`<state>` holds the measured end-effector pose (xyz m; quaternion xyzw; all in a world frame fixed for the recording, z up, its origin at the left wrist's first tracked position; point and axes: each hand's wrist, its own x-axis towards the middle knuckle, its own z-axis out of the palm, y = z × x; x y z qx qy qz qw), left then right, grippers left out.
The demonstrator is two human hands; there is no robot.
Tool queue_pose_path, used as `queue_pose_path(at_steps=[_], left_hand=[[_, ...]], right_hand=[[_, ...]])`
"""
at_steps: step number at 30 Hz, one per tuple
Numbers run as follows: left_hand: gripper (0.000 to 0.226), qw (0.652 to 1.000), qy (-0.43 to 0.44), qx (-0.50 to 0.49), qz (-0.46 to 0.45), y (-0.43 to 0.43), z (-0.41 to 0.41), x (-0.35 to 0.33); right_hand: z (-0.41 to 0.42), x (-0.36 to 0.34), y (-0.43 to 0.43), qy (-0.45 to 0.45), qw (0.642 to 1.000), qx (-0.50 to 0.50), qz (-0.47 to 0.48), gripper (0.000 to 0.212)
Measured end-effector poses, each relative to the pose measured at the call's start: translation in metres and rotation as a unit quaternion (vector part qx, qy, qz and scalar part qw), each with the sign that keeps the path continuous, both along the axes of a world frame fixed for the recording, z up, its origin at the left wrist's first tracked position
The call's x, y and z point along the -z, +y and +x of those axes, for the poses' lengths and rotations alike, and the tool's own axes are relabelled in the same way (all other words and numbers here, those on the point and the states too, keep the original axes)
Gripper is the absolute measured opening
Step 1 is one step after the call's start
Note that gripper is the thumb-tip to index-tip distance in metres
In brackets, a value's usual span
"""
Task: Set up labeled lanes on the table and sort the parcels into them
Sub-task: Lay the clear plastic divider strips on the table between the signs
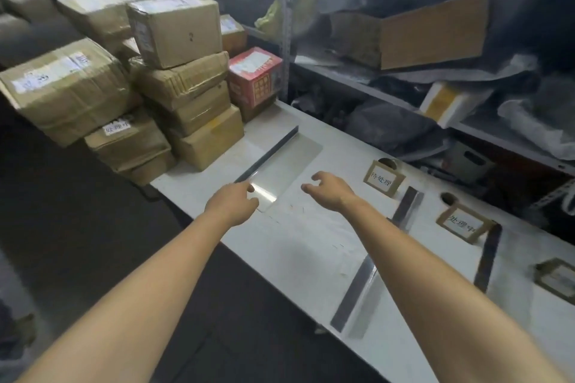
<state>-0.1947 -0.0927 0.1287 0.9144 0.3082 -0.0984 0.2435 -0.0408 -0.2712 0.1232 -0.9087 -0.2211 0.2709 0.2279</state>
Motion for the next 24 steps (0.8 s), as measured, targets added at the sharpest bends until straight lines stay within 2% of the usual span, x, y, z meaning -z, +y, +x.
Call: queue_pose_path(at_steps=[9,14,17,21,24], left_hand=[[0.054,0.999,0.029,0.016,0.004,0.038,0.095,0.086],[0.069,0.997,0.048,0.032,0.049,0.048,0.142,0.13],[0.09,0.996,0.057,0.032,0.058,0.06,0.16,0.151],[0.118,0.993,0.116,0.026,0.019,0.087,0.171,0.165],[0.127,0.99,0.131,0.049,-0.013,0.1,0.166,0.172]], right_hand=[[0.065,0.093,0.089,0.036,0.999,0.029,-0.004,0.059],[0.094,0.139,0.119,0.045,0.996,0.077,0.001,0.052],[0.106,0.153,0.134,0.05,0.993,0.107,-0.003,0.051],[0.116,0.157,0.153,0.049,0.979,0.196,0.017,0.057],[0.122,0.152,0.168,0.104,0.938,0.32,0.081,0.063]])
